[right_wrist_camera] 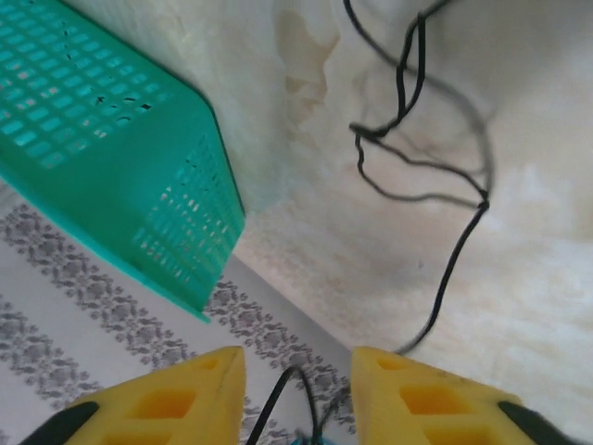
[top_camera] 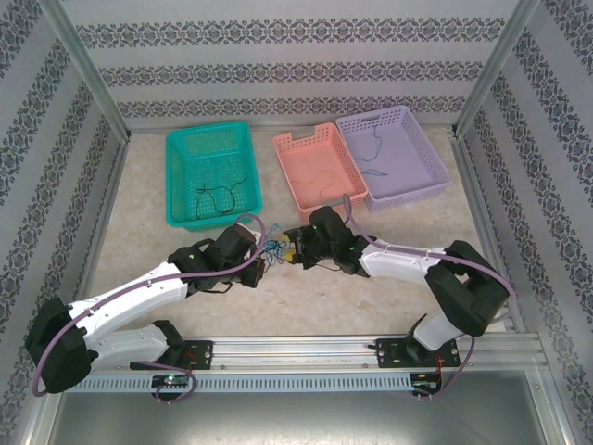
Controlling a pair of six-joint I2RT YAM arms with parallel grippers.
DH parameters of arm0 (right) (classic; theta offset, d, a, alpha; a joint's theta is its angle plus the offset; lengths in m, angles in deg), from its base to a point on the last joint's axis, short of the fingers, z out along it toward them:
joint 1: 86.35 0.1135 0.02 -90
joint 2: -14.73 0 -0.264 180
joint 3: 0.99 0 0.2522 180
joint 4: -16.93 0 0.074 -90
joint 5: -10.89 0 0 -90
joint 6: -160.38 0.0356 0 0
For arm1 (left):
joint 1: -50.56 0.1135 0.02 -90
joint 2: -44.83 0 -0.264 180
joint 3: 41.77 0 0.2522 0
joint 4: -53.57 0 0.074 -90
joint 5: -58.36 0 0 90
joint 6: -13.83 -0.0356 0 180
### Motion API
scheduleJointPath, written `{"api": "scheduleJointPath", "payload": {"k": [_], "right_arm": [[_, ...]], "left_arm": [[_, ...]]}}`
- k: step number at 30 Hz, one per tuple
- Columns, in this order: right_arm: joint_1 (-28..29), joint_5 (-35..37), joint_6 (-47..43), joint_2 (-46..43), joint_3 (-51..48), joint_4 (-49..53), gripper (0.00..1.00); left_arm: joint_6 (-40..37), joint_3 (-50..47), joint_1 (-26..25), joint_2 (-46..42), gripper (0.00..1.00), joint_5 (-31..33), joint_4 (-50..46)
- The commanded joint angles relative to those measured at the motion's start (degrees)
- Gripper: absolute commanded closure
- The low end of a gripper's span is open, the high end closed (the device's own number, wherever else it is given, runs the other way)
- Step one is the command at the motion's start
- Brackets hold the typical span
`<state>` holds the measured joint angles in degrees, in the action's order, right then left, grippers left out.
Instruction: Untangle the cables
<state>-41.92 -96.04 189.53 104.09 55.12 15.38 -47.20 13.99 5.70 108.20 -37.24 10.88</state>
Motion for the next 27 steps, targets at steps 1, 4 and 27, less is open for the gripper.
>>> {"api": "scheduleJointPath", "payload": {"k": [1, 4, 27], "right_arm": [[0.2, 2.4, 6.1, 0.7, 0.9, -4.7, 0.87], [-1.8, 3.4, 1.9, -2.2, 0.0, 0.1, 1.0], [-10.3, -2.4, -49.9, -12.9, 6.2, 28.0, 0.74]], "left_arm": [[1.1, 0.2, 0.5, -0.9, 1.0, 0.2, 1.9], [2.0, -0.2, 0.5, -1.9, 1.0, 1.2, 1.4], [2.0, 9.0, 0.7, 7.5, 1.0, 4.8, -9.3]]}}
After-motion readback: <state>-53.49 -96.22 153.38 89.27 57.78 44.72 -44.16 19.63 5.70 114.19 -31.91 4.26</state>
